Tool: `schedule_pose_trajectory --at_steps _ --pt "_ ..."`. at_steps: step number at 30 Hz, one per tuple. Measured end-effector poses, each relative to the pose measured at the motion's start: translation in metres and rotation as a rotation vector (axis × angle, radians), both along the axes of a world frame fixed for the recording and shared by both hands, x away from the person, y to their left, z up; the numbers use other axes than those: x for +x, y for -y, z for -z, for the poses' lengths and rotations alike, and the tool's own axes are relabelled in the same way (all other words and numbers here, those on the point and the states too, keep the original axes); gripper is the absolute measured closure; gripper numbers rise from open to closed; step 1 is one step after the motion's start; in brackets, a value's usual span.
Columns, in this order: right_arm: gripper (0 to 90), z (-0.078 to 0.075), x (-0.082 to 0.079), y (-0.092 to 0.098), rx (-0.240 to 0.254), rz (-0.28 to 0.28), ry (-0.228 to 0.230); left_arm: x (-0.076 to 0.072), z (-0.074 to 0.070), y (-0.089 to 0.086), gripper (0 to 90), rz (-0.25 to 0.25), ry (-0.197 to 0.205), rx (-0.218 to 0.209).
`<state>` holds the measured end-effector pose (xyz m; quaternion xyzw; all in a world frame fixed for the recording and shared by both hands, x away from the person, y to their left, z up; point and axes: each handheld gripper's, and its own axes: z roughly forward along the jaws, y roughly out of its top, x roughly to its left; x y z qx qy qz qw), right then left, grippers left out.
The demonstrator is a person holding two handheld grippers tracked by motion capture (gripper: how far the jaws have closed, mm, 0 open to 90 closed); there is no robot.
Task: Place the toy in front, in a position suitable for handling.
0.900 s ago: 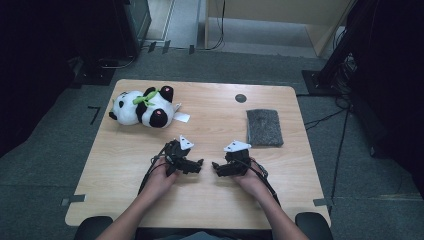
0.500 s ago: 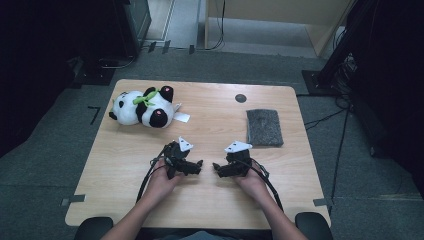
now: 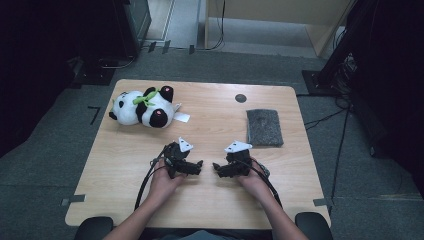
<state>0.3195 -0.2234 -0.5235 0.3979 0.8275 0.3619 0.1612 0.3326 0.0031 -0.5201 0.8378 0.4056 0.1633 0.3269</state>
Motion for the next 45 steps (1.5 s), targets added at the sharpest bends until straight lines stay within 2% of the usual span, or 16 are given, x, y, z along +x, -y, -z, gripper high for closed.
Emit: schedule_pose_trajectory --at_steps 4,8,10,11,13,17,24,27,29,32,36,38,45 --pt "9.1 0.000 0.000 0.000 0.000 0.000 0.000 -0.001 0.000 -0.001 0.0 0.028 0.001 -0.003" --pt "9.1 0.000 0.000 0.000 0.000 0.000 0.000 0.000 0.000 -0.001 0.0 0.020 0.000 0.000" --pt "8.8 0.000 0.000 0.000 0.000 0.003 0.000 0.000 -0.002 -0.003 7.1 0.007 -0.003 0.001" --pt "8.7 0.000 0.000 -0.001 0.000 0.007 -0.001 0.001 -0.006 -0.008 15.1 0.000 -0.007 -0.009" --pt "8.6 0.000 -0.001 -0.001 0.000 0.011 -0.001 0.004 -0.007 -0.013 15.2 -0.003 -0.029 -0.035" --pt "8.4 0.000 -0.001 -0.001 0.000 0.013 0.000 0.011 -0.010 -0.023 15.2 -0.019 -0.064 -0.057" --pt "8.1 0.000 -0.001 -0.001 -0.001 0.014 -0.001 0.012 -0.019 -0.033 15.6 -0.002 -0.041 -0.075" --pt "8.1 0.000 -0.001 -0.001 -0.001 0.014 0.000 0.013 -0.022 -0.038 16.7 0.021 -0.046 -0.090" --pt "7.9 0.000 -0.001 -0.001 -0.001 0.014 0.000 0.013 -0.025 -0.040 17.2 0.034 -0.050 -0.083" --pt "7.4 0.000 0.000 -0.002 -0.001 0.021 -0.003 0.011 -0.030 -0.043 17.2 0.046 -0.030 -0.073" --pt "7.3 0.000 0.001 -0.003 -0.002 0.023 -0.004 0.012 -0.036 -0.055 17.4 0.030 -0.031 -0.105" --pt "7.3 0.000 0.002 -0.004 -0.001 0.023 -0.002 0.013 -0.038 -0.063 25.4 0.030 -0.033 -0.124" --pt "7.3 0.000 0.003 -0.005 -0.002 0.020 -0.003 0.014 -0.043 -0.077 25.4 0.006 -0.016 -0.120"
